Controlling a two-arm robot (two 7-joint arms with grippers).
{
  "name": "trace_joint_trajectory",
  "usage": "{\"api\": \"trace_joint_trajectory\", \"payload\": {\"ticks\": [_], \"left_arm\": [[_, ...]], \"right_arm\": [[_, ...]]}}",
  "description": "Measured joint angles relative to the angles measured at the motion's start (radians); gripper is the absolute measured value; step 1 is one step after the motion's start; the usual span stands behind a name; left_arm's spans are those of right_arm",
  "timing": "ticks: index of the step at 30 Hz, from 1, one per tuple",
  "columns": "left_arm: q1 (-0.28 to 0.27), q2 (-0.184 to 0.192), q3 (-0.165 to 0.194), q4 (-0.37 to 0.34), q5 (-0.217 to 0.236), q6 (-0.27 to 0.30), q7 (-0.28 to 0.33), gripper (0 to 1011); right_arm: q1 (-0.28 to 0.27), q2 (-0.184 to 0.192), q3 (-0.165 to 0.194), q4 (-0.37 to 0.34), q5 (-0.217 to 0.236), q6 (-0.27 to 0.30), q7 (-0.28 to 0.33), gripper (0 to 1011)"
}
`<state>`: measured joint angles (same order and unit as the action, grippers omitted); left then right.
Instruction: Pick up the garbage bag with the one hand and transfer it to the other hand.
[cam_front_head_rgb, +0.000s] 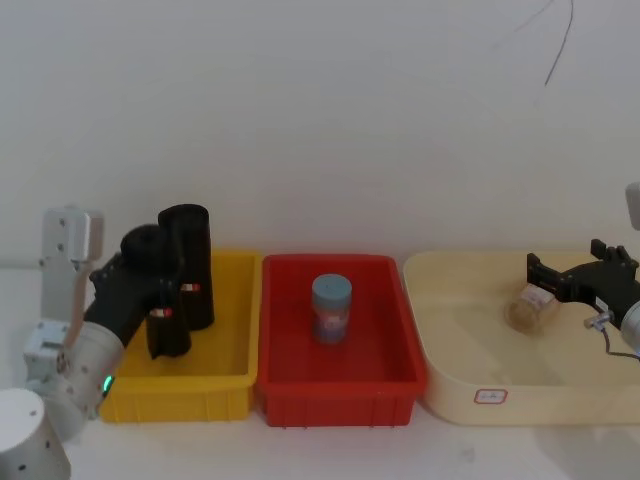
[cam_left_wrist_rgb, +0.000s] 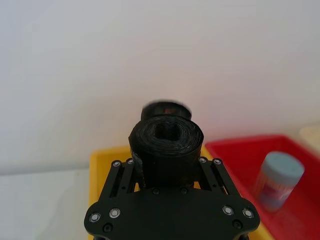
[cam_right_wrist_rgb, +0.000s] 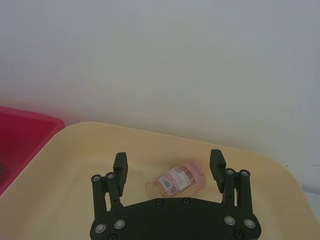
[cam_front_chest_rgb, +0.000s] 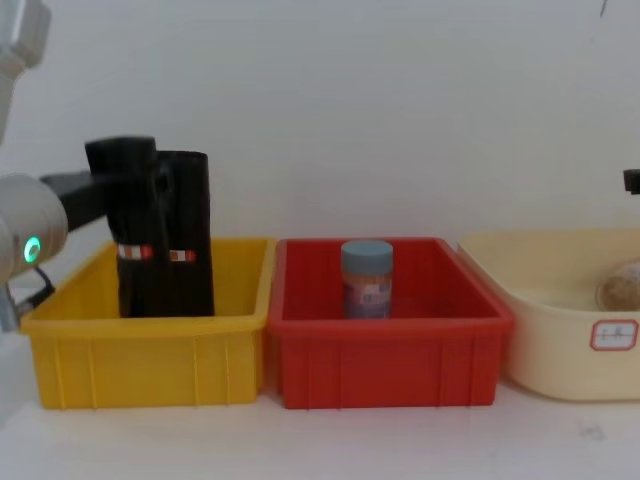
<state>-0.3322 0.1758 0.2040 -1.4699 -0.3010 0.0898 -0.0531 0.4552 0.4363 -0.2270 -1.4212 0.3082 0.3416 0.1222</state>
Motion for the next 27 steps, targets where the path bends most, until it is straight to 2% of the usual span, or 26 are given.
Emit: {"api": "trace_joint_trajectory", "payload": {"ticks": [7, 15, 18, 27], "left_arm": [[-0.006, -0.012, -0.035, -0.053, -0.053, 0.008, -0.024, 496], [-0.020, -0.029, -0.082, -0.151, -0.152, 0.041, -0.063, 496], [-0.026, -0.034, -0.100, -0.193, -0.202, 0.059, -0.087, 496], [-0.031, -0.032, -0.121, -0.259, -0.297, 0.091, -0.156, 496]], "right_arm": [[0.000, 0.000, 0.000, 0.000, 0.000, 0.000, 0.000, 1001], [0.000, 0.000, 0.000, 0.000, 0.000, 0.000, 0.000, 1001], [0.000, 0.000, 0.000, 0.000, 0.000, 0.000, 0.000, 1001], [0.003, 0.011, -0.007, 0.007, -0.002, -0.017, 0.037, 1001]]}}
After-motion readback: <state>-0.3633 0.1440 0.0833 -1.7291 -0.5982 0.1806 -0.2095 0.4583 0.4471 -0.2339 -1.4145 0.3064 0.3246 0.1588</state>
